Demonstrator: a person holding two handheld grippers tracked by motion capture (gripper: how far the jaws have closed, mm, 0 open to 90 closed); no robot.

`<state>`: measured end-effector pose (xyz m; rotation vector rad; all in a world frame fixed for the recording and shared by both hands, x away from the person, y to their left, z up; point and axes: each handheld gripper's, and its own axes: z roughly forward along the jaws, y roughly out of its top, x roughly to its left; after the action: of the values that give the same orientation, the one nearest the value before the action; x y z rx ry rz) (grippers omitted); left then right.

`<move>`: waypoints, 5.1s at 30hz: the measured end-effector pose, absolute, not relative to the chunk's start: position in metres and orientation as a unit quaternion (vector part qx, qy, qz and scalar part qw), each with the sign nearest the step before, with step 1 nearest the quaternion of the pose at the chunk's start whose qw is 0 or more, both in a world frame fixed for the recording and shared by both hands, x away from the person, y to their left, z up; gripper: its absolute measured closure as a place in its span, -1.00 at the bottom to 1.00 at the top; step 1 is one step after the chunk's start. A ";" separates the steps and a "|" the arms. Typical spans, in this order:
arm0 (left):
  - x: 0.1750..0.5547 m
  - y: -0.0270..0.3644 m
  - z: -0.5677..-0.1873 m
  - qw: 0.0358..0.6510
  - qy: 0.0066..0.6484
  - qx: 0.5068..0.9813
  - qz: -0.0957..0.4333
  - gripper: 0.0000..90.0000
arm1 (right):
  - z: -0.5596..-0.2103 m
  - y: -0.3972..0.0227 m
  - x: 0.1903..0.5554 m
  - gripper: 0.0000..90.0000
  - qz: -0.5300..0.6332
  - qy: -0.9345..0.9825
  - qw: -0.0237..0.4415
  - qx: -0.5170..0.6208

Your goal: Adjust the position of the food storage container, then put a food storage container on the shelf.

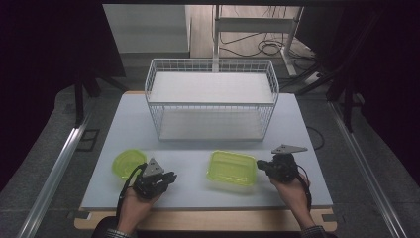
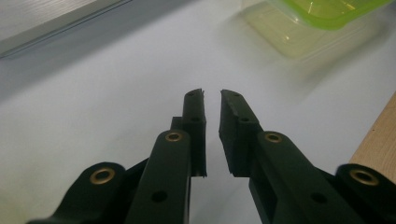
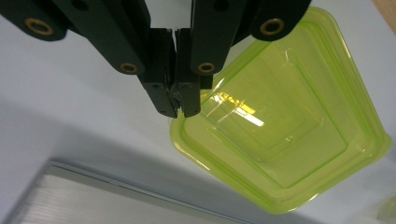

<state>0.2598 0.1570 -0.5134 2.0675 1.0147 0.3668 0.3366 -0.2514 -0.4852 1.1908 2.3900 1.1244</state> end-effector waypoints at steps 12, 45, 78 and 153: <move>0.259 0.158 -0.514 0.388 0.402 0.817 0.145 0.75 | -0.489 -0.212 0.351 0.93 0.392 0.831 0.105 0.380; 0.245 0.162 -0.511 0.395 0.388 0.808 0.205 -0.70 | -0.485 -0.221 0.315 -0.68 0.415 0.833 0.146 0.335; 0.246 0.161 -0.516 0.398 0.372 0.810 0.217 -0.90 | -0.493 -0.234 0.315 -0.79 0.427 0.824 0.117 0.353; 0.247 0.162 -0.518 0.384 0.372 0.814 0.225 -0.92 | -0.455 -0.210 0.372 0.78 0.482 0.755 -0.137 0.424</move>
<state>0.2465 0.1622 -0.5179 2.0756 0.9477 0.5733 0.3724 -0.2103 -0.4550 1.4610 2.6025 1.6608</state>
